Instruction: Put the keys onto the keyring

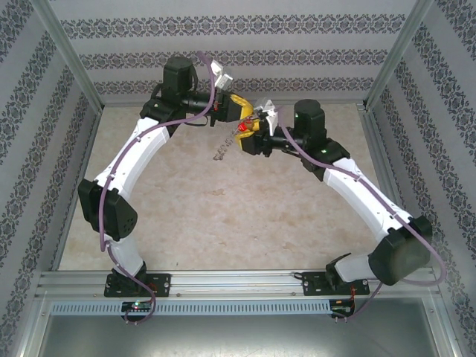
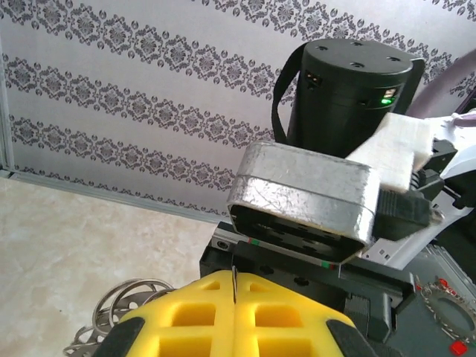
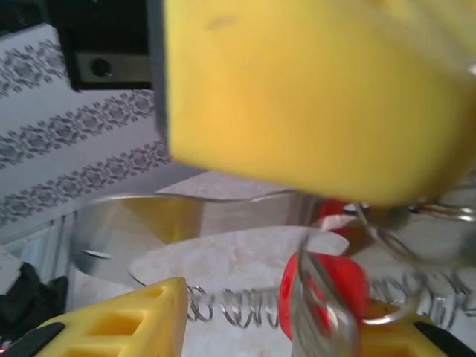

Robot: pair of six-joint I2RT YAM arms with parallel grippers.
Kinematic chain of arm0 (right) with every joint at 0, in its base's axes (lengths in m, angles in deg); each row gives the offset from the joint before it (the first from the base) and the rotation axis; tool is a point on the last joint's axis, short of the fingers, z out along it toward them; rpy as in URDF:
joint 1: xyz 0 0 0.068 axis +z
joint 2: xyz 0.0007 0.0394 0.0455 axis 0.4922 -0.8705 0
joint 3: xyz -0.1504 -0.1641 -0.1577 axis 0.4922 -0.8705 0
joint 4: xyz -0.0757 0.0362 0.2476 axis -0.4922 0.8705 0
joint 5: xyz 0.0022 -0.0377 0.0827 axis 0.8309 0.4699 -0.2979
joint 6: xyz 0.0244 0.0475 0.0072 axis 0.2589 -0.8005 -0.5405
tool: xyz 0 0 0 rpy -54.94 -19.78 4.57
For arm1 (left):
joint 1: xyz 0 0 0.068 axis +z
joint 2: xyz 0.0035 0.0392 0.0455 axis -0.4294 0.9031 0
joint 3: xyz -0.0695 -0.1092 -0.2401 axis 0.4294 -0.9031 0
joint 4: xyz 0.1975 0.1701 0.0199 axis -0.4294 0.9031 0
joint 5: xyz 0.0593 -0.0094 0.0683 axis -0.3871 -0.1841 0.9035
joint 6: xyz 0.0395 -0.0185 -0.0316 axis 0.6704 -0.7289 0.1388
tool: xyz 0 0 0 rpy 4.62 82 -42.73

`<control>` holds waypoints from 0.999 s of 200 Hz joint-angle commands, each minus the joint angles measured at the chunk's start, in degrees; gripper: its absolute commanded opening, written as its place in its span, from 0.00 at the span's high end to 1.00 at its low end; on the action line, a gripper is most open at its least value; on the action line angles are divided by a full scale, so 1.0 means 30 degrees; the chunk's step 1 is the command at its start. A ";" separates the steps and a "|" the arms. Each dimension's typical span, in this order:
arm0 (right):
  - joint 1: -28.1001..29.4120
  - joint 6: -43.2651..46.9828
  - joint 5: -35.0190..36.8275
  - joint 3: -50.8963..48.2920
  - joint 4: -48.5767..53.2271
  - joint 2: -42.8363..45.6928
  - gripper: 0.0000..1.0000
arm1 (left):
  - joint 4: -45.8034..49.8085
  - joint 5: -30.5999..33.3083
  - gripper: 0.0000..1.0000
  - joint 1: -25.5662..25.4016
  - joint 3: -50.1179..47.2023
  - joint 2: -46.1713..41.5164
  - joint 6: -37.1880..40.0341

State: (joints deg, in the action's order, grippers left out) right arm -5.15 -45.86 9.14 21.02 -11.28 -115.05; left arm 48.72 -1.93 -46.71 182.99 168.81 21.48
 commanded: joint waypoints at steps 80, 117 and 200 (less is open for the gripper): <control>-0.3400 -0.5510 -0.1609 0.0072 -0.4340 0.1814 0.73 | -0.1158 -0.0557 1.00 -0.0254 -0.0188 -0.0905 -0.0293; -0.3404 -0.7533 -0.2648 0.0568 -0.6447 0.0541 0.74 | -0.1056 -0.0735 1.00 -0.0235 -0.0203 -0.0935 -0.0236; -0.3461 -0.9652 -0.3548 0.0460 -0.8974 -0.0380 0.73 | -0.0894 -0.0740 1.00 -0.0241 -0.0206 -0.0946 -0.0055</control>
State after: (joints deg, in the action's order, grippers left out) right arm -15.14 -72.97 0.42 21.28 -33.90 -116.62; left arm 48.34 -2.41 -46.86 182.25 168.57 21.33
